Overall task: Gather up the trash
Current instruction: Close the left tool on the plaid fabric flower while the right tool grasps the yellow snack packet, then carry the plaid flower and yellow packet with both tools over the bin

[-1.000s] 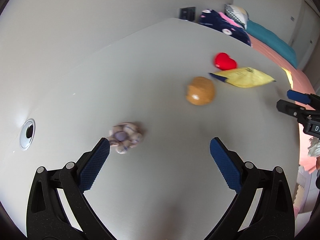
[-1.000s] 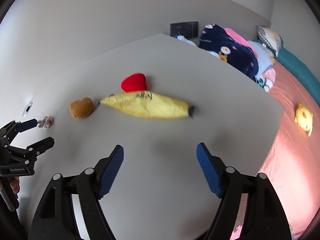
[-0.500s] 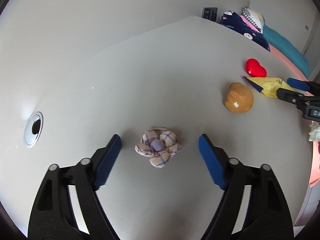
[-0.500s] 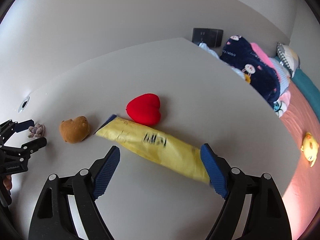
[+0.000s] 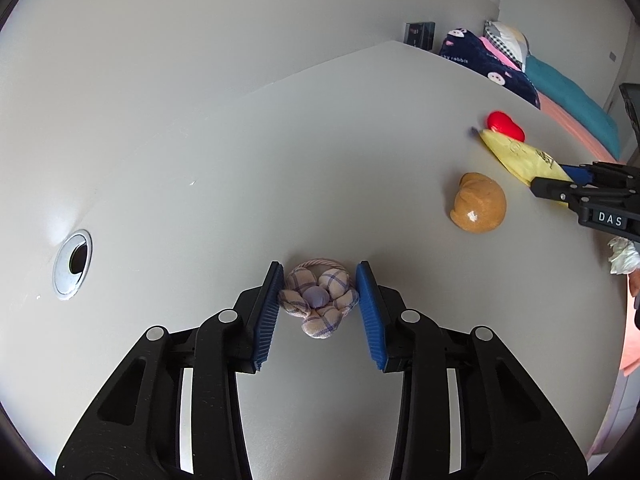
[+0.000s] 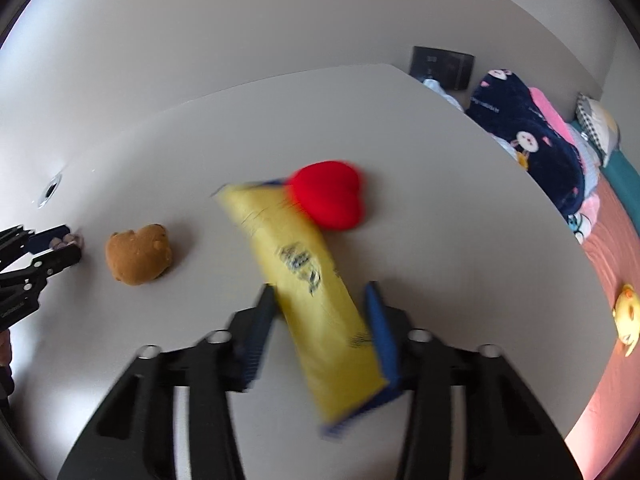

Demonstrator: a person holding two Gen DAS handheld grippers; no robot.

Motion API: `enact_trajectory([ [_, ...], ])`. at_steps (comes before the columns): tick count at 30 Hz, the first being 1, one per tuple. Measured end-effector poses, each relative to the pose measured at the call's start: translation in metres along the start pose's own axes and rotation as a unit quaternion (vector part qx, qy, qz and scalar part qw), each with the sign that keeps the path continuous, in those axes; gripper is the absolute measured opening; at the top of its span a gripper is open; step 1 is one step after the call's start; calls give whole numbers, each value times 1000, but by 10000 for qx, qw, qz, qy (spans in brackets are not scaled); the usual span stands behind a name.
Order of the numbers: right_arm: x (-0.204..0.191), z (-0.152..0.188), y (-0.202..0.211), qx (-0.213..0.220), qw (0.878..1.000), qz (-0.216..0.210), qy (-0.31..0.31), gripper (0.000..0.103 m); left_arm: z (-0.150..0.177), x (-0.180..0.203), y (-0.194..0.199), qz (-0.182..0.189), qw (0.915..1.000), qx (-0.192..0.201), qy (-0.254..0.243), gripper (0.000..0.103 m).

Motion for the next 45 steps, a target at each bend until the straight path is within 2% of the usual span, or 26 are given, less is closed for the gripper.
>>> enact_trajectory([
  [3,-6,3,2,-19,10000,-6,40,33,-1,1,0,15,10000,35,-19,35],
  [9,-12,13,8,11,9998,-69,-165,33,-2,5,0,30,9999,79,-82,26],
  [19,-10,31,27,21,9987,-60,-515,33,3,9,8,102,9999,29,-35,19],
  [28,-9,48,62,159,9976,-15,-678,33,13,29,37,355,9991,180,-118,19],
  [45,-5,94,129,432,9943,118,-964,33,27,97,75,771,9942,381,-640,19],
])
Point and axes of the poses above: each gripper's, at about its wrist camera, not at the fingertips, and y roughly against the way its jaws point, x to its right, z to its underside, the point moved 9 cm from there along -y, roughly the way its jaws point, and after that the axes turned 2 degrees about z, right-handed, at the moved point
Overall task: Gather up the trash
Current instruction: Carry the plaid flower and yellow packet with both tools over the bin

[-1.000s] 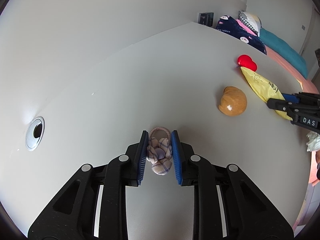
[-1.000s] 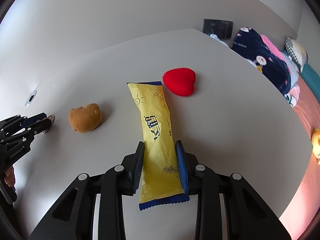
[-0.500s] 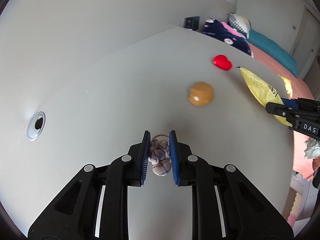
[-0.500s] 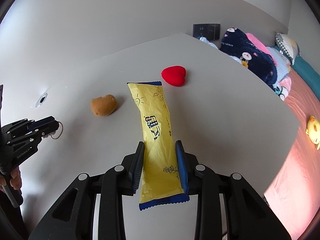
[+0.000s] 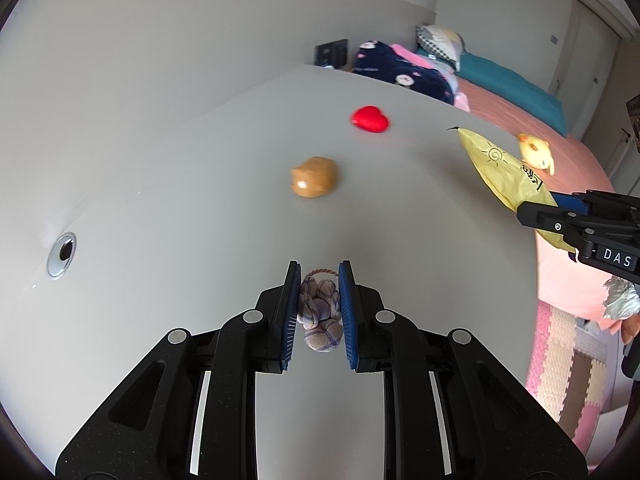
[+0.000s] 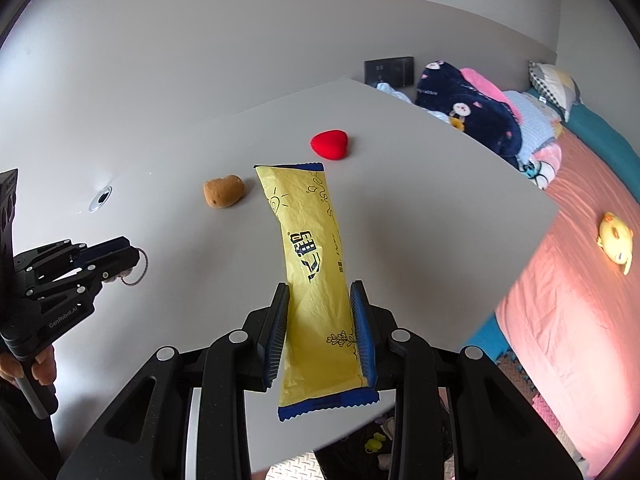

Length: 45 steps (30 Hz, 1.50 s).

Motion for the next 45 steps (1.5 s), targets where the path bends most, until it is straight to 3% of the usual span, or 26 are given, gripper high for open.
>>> enact_trajectory([
  [22,70,74,79,277,9952,539,-770,33,16,139,1,857,9916,-66,-966,19],
  [35,108,117,111,323,9876,882,-1261,33,33,200,7,1266,9808,-136,-1477,19],
  [45,139,148,132,359,9779,1150,-1710,33,55,248,8,1550,9669,-296,-2004,19],
])
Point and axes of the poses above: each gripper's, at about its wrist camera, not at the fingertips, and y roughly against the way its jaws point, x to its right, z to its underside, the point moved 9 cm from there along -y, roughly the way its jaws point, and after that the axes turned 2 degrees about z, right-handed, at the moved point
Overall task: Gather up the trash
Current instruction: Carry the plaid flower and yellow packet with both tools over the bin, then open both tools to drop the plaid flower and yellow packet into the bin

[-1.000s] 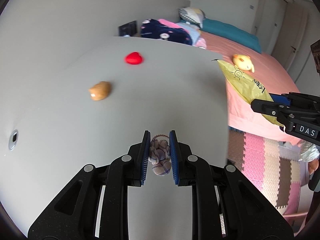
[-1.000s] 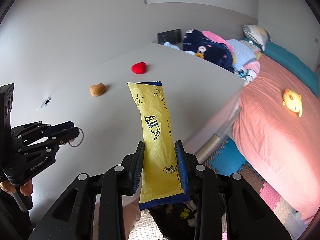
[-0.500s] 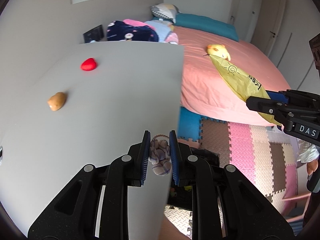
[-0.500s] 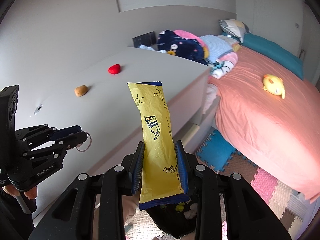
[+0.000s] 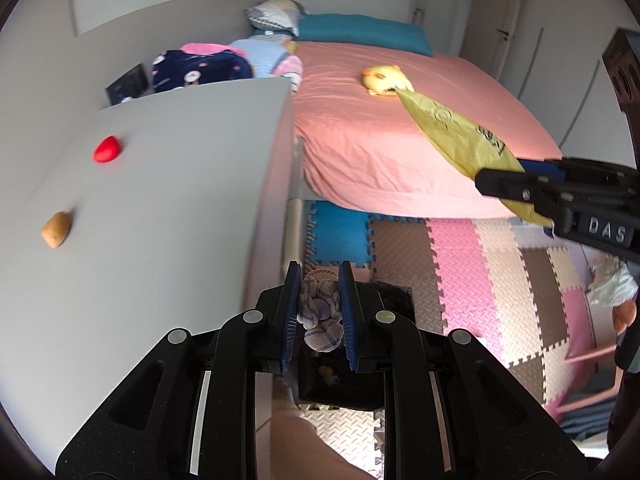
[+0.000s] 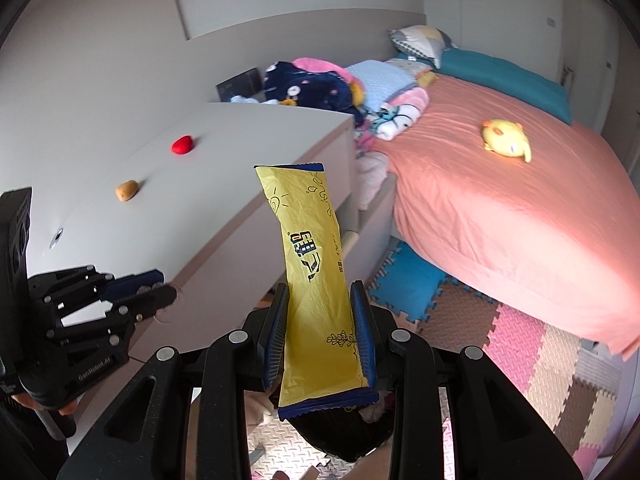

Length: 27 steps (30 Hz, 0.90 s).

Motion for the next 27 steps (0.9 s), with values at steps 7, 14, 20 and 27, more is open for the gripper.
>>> enact_trajectory([
  [7,20,3,-2,-85,9997,163,-142,44,6,28,-13,283,9987,-263,-347,34],
  [14,52,-1,-6,67,9964,575,-613,79,7,26,-12,6,9984,-140,-540,97],
  [20,53,-1,-10,53,9967,501,-640,79,6,15,-15,-37,9992,-193,-344,97],
  [27,47,-2,-12,27,9972,445,-599,79,8,10,-14,-60,9995,-189,-261,97],
])
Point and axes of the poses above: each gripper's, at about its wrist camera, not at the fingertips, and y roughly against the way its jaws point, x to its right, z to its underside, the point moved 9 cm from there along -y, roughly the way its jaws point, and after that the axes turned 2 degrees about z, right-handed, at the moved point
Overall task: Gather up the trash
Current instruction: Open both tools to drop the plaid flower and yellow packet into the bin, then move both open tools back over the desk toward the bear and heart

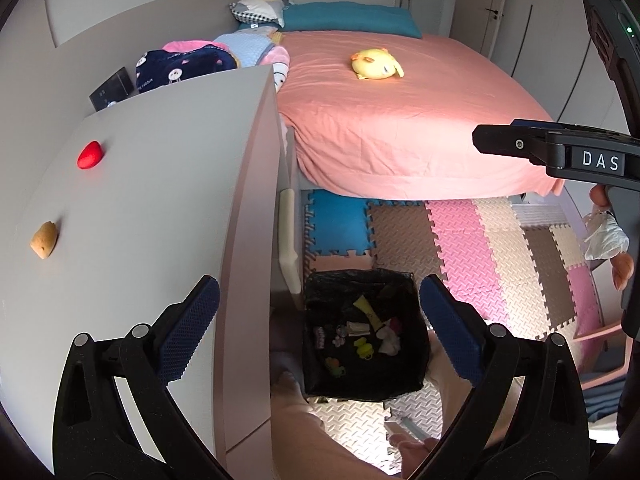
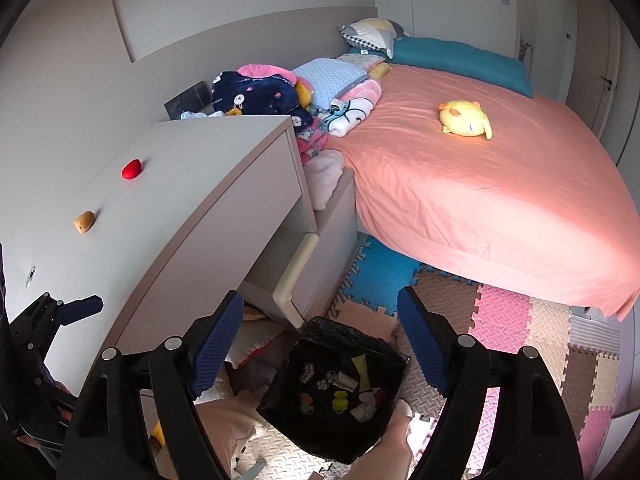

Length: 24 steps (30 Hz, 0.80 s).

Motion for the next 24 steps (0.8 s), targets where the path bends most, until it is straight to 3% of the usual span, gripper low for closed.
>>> enact_trajectory([
  [10,-26,-3,-9,-63,9997,-147,189,79,0,-21,4,-134,9997,54,192,97],
  [24,-94,-26,-34,-140,9964,-527,656,79,4,-82,15,-565,9969,134,527,97],
])
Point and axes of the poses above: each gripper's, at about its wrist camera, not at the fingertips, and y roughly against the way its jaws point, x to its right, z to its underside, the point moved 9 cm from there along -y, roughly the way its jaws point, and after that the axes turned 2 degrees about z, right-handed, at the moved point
